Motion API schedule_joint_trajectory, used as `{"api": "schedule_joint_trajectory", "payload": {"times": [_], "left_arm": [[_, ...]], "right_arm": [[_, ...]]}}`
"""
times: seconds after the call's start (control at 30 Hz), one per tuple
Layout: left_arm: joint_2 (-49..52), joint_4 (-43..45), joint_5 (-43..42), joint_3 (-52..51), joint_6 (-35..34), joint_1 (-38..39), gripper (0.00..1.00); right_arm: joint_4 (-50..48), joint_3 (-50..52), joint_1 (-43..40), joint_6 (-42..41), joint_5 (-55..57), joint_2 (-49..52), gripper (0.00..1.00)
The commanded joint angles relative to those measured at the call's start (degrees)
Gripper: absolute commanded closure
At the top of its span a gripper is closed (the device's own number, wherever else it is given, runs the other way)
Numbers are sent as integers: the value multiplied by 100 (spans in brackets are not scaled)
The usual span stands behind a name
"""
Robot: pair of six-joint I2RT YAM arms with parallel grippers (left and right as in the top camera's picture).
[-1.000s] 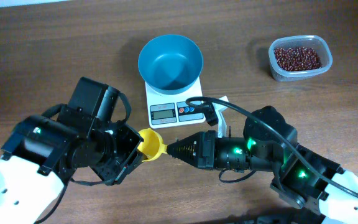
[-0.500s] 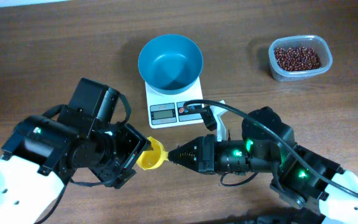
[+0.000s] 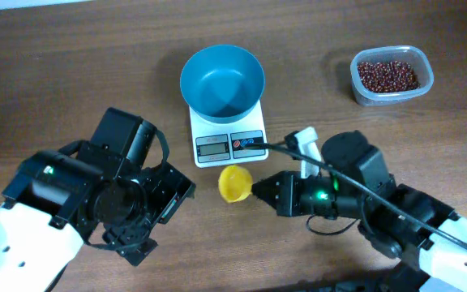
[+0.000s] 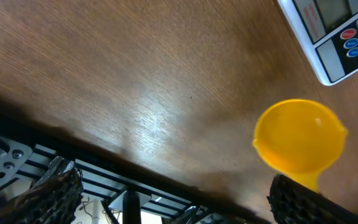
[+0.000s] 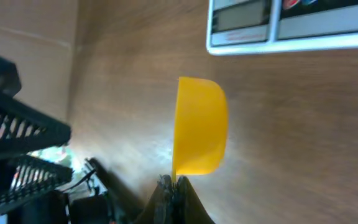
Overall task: Scoop item into bowl and weigh 50g on scale
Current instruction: 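Lift the scoop with the right gripper toward the bean tub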
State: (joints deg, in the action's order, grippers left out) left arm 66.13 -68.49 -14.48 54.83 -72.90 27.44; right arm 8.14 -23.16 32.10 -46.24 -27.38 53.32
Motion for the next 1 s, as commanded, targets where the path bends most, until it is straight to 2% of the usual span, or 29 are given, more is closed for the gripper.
{"api": "schedule_joint_trajectory", "payload": {"times": [0.0,0.1,0.17,0.27,0.37,0.43,0.47,0.53,0.57,0.6,0.63,0.7,0.73,0.8,0.87,0.9,0.97], "left_arm": [[20,-39,101,28,70,31,1],[20,-42,299,28,70,31,1],[20,-37,638,28,74,31,1],[20,-33,1342,28,914,31,1],[20,31,1696,28,1137,31,1],[20,280,1779,28,1137,31,1],[20,649,1781,28,1427,31,1],[59,1187,1816,28,2068,31,2],[127,1488,1893,28,2249,31,14],[177,1508,1971,28,2247,31,11],[219,1451,1965,28,2243,31,1],[251,1626,1731,28,2245,31,0],[256,1847,1681,28,2249,33,7],[256,2229,1683,28,2422,101,67],[258,2470,1690,28,2677,269,84],[299,2662,1720,28,2848,452,98],[369,2844,1727,28,2931,645,100]], "right_arm": [[2,-76,-286,763,-778,-9,96],[0,-76,-579,1440,-1565,-13,96],[-4,-76,-866,1499,-1596,-20,96],[-186,-83,-1626,1606,-1829,-24,96],[-1410,-83,-2404,1600,-3344,-24,96],[-2243,-83,-2778,1429,-4094,-22,96],[-2616,-83,-3091,1384,-4592,-22,96],[-2752,-87,-3456,1038,-5038,-22,96],[-2894,-87,-3574,638,-5062,-22,96],[-3200,-87,-3637,267,-5045,-22,96],[-3720,-105,-3670,-275,-4999,-20,96],[-5158,-138,-3668,-929,-4905,-4,96],[-5517,-149,-3670,-957,-4791,9,96],[-5668,-221,-3766,-955,-4553,170,96],[-5668,-380,-3958,-955,-4660,417,96],[-5674,-557,-4100,-955,-4769,592,96],[-5694,-828,-4242,-925,-4787,802,96]]}}
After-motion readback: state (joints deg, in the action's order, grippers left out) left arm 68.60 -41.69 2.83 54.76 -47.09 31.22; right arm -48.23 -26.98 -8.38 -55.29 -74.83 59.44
